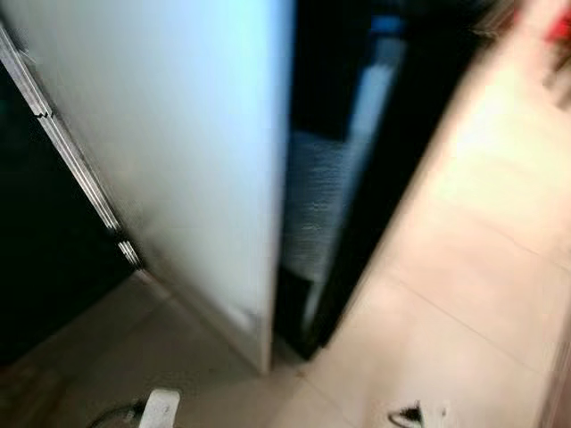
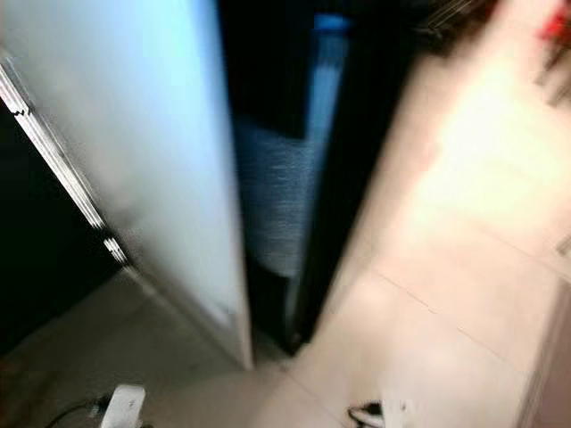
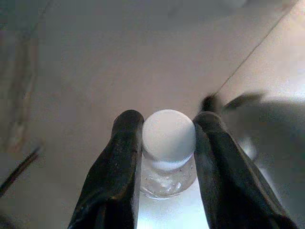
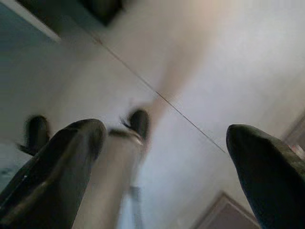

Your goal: Restocking fridge

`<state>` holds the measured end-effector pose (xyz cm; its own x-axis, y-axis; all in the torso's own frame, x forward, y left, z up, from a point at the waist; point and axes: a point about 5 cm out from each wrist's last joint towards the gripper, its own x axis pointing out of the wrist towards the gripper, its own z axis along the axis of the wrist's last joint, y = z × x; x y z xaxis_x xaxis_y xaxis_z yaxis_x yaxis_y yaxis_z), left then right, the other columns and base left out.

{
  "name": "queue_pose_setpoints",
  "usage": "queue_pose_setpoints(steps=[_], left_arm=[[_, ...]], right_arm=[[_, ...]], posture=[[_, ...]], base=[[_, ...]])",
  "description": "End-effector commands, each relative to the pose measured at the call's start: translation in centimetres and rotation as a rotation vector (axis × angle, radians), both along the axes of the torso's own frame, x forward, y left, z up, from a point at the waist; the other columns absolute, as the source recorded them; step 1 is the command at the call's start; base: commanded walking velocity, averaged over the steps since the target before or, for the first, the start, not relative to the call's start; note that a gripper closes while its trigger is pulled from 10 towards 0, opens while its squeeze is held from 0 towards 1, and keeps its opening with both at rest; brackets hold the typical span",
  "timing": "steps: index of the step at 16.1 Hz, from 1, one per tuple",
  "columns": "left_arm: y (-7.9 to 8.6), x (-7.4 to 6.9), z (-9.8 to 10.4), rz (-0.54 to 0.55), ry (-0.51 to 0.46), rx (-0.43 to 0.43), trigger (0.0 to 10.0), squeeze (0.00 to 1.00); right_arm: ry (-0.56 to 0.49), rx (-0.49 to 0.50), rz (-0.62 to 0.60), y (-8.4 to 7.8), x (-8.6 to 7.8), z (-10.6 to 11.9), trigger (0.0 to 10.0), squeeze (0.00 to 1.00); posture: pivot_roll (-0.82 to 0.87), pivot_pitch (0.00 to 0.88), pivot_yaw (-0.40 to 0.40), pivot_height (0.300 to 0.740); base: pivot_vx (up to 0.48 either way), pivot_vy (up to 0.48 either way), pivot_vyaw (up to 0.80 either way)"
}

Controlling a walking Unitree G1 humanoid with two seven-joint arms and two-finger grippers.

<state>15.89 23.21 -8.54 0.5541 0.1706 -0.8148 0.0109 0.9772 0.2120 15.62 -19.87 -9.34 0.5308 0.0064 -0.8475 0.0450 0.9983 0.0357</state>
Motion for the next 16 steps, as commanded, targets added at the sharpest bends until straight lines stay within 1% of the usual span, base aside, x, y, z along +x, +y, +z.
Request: queue_pose_setpoints(steps=[1, 2, 3, 4, 9, 13, 14, 16], left_arm=[[-0.21, -0.54, -0.34, 0.005, 0.034, -0.008, 10.0, 0.0], [-0.23, -0.51, -0.33, 0.004, 0.034, -0.009, 10.0, 0.0], [-0.27, -0.47, -0.32, 0.006, 0.032, -0.01, 10.0, 0.0], [-0.28, -0.45, -0.32, 0.006, 0.032, -0.011, 10.0, 0.0], [-0.01, -0.93, -0.44, -0.007, 0.048, -0.006, 10.0, 0.0], [0.04, -1.18, -0.55, 0.007, 0.06, -0.012, 10.0, 0.0], [0.03, -1.14, -0.55, 0.006, 0.061, -0.012, 10.0, 0.0], [0.0, -1.07, -0.53, 0.005, 0.06, -0.012, 10.0, 0.0]], right_arm=[[0.032, -0.003, -0.024, -0.42, -1.16, -0.4, 10.0, 0.0], [0.032, -0.003, -0.024, -0.42, -1.15, -0.39, 10.0, 0.0], [0.031, -0.006, -0.026, -0.44, -1.15, -0.39, 10.0, 0.0], [0.03, -0.008, -0.027, -0.46, -1.11, -0.37, 10.0, 0.0], [0.018, -0.021, -0.043, -0.51, -1.03, -0.33, 10.0, 0.0], [0.003, -0.023, -0.078, -0.48, -0.9, -0.27, 10.0, 0.0], [0.001, -0.023, -0.08, -0.47, -0.83, -0.25, 10.0, 0.0], [-0.002, -0.024, -0.084, -0.47, -0.74, -0.22, 10.0, 0.0]], posture=[[0.14, 0.125, -0.025, 0.74], [0.14, 0.125, -0.025, 0.74], [0.14, 0.125, -0.025, 0.74], [0.14, 0.123, -0.025, 0.74], [0.13, 0.122, -0.023, 0.74], [0.12, 0.113, -0.02, 0.74], [0.12, 0.111, -0.02, 0.74], [0.13, 0.107, -0.02, 0.74]], base=[[0.0, 0.0, 0.0], [0.0, 0.0, 0.0], [0.0, 0.39, 0.0], [0.0, -0.386, 0.0], [0.0, 0.0, 0.0], [0.0, 0.0, 0.0], [0.0, 0.247, 0.0], [0.0, 0.48, 0.0]])
